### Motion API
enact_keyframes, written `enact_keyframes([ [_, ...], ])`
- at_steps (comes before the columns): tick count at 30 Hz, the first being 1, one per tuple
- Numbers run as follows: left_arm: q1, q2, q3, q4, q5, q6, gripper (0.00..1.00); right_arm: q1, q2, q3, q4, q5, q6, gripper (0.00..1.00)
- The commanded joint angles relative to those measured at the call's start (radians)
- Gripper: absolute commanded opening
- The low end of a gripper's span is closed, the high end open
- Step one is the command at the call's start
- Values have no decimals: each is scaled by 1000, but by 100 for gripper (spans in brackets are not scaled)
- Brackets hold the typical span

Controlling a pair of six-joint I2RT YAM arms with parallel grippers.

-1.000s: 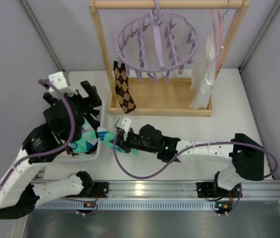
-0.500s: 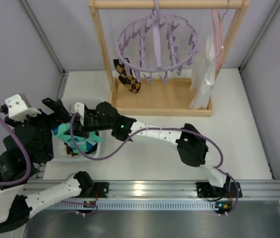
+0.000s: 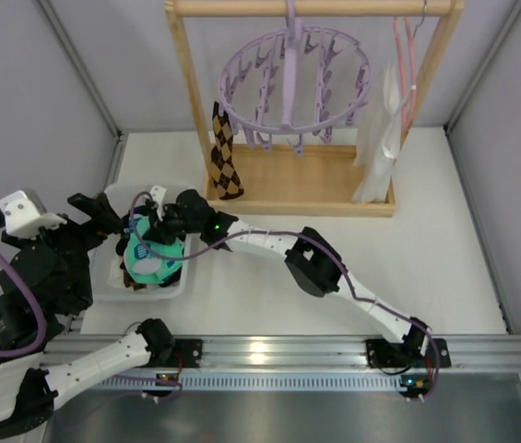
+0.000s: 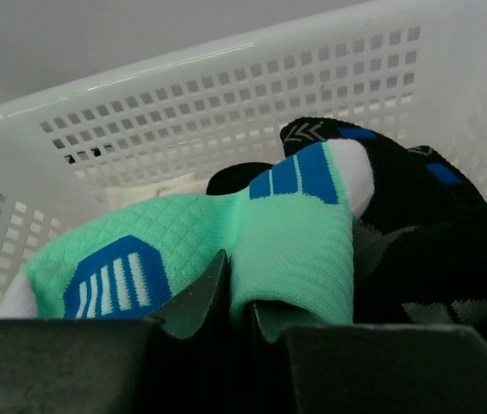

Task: Remove the socks clipped to the hanger

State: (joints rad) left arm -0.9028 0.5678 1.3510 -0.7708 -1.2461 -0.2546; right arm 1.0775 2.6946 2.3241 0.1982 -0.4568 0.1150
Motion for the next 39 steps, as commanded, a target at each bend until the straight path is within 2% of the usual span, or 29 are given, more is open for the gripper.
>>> enact_keyframes([
  [1, 2, -19, -23, 7, 34, -34, 98, 24, -62, 21, 1, 38, -43, 10],
  [3, 2, -20, -39, 5, 39, -46, 98, 27, -82, 12, -6, 35, -54, 22],
  [4, 2, -26, -47, 7, 53, -54, 99, 27, -106, 5, -9, 29, -60, 34],
  [6, 2, -49, -52, 7, 66, -72, 99, 27, -143, -34, 0, 15, -60, 41],
  [7, 2, -58, -53, 5, 73, -77, 98, 27, -185, -49, 4, 10, -60, 54],
  [8, 2, -74, -55, 5, 88, -80, 98, 27, -206, -77, 7, 7, -60, 60],
  [11, 2, -91, -58, 5, 131, -84, 98, 27, -295, -127, 6, 6, -58, 71],
  [19, 2, -91, -64, 8, 197, -120, 98, 16, -541, -336, 21, 61, -100, 74],
  [21, 2, -80, -66, 10, 215, -133, 98, 1, -599, -480, 56, 78, -103, 76],
  [22, 2, -77, -73, 10, 227, -141, 98, -4, -664, -538, 97, 89, -103, 81],
  [25, 2, -45, -92, 13, 252, -167, 98, -30, -809, -838, 192, 165, -106, 88],
  [32, 2, 42, -145, 48, 328, -229, 98, -77, -1065, -1266, 265, 314, -52, 93],
  [36, 2, 128, -168, 62, 373, -271, 99, -125, -1176, -1420, 282, 408, -12, 94],
  [39, 2, 168, -171, 61, 402, -279, 98, -194, -1165, -1460, 294, 415, 14, 95],
])
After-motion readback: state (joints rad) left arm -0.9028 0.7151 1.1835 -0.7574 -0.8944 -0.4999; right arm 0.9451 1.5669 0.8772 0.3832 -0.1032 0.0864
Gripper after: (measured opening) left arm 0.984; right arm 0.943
